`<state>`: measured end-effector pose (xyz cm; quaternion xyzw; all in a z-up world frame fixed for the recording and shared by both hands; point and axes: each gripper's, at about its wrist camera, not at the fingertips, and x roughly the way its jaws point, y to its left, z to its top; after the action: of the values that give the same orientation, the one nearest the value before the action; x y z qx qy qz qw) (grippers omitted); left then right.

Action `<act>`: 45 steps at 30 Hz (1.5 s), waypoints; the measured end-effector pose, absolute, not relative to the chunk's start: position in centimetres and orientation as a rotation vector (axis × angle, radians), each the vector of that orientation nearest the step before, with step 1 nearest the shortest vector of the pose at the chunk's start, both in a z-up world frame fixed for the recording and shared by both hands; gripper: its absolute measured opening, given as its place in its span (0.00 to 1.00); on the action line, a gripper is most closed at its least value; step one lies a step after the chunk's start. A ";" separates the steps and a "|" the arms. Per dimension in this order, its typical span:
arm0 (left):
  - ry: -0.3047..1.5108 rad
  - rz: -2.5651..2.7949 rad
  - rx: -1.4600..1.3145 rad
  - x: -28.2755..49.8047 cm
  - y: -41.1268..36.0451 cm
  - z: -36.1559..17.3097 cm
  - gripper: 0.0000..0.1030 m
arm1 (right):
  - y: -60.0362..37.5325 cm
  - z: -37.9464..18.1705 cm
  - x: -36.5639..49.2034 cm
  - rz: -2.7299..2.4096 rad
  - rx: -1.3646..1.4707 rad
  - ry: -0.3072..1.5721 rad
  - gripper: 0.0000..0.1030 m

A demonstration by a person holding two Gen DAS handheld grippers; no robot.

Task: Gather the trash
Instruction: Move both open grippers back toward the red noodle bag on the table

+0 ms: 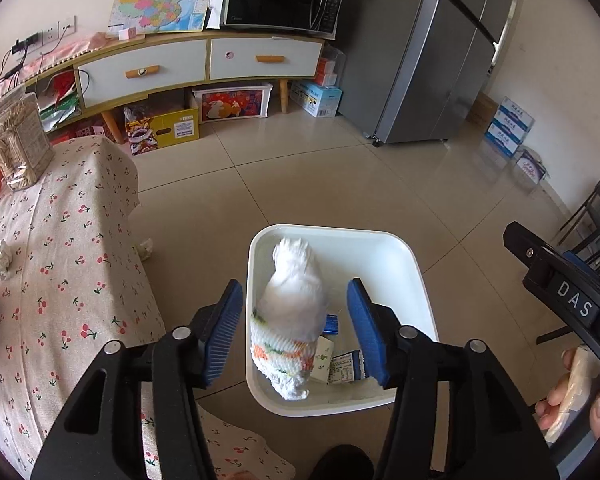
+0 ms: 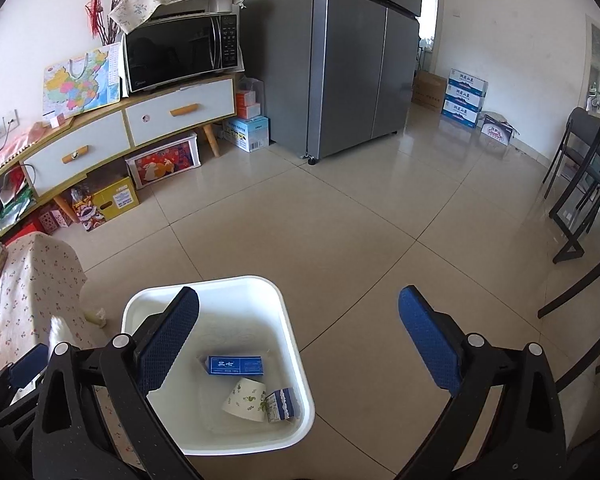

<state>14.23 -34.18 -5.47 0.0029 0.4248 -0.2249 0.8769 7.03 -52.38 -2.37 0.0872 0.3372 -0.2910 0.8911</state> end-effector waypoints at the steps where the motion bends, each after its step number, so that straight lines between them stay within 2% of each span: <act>1: 0.886 -0.472 0.000 14.2 -34.1 -5.4 0.62 | -52.3 -2.3 7.0 -0.606 0.178 0.698 0.93; 6: 0.878 -0.452 0.025 13.9 -32.7 -4.8 0.67 | -51.4 -2.0 7.2 -0.586 0.172 0.697 0.93; 16: 0.802 -0.242 0.098 13.5 -25.1 -2.8 0.68 | -43.4 -1.0 9.9 -0.408 0.089 0.689 0.93; 29: 0.813 0.013 -0.019 12.8 -11.9 -2.0 0.68 | -32.1 -0.6 12.0 -0.195 0.005 0.679 0.93; 42: 0.809 0.140 -0.055 11.3 -4.0 -1.6 0.68 | -23.6 -0.9 13.5 -0.036 -0.031 0.692 0.93; 45: 0.814 0.166 -0.051 11.0 -2.4 -1.8 0.74 | -21.9 -1.1 13.7 -0.002 -0.038 0.698 0.93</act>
<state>11.01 -2.40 -1.79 -0.0248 0.3954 0.0807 0.9146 13.75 -21.91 -1.06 -0.0184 0.3419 -0.0011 0.9396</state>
